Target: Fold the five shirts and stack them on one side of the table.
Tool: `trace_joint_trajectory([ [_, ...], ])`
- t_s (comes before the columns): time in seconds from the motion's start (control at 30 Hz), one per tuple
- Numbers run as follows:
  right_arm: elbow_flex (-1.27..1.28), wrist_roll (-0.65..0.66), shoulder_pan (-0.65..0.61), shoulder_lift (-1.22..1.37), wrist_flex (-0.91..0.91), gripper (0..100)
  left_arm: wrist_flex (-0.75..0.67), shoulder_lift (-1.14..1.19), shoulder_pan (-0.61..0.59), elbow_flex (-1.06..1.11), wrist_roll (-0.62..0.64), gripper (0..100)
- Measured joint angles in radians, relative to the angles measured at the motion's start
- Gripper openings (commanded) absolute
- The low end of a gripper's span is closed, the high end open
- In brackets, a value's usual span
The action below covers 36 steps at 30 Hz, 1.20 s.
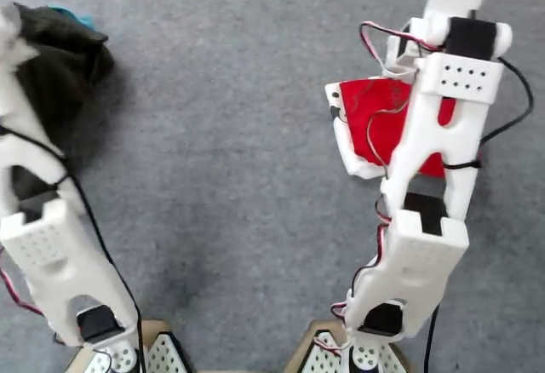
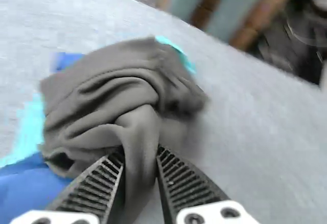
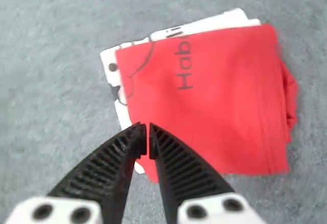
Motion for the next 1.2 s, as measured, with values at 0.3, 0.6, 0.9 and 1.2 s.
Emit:
trace_joint_trajectory([
  [0.3,0.008,0.025,-0.043,-0.009,0.0,1.9,-0.055,-0.407,0.494,0.91,0.0,9],
  [0.6,0.008,0.025,-0.175,-0.009,0.0,20.9,-0.133,-0.641,0.62,1.293,0.0,35],
  [0.9,0.008,0.025,-0.489,0.08,0.0,21.5,-0.207,-0.735,0.012,1.346,-0.009,35],
  [1.2,0.009,-0.011,-0.815,0.359,-0.084,21.3,-0.62,-0.379,-0.313,1.567,-0.107,32],
])
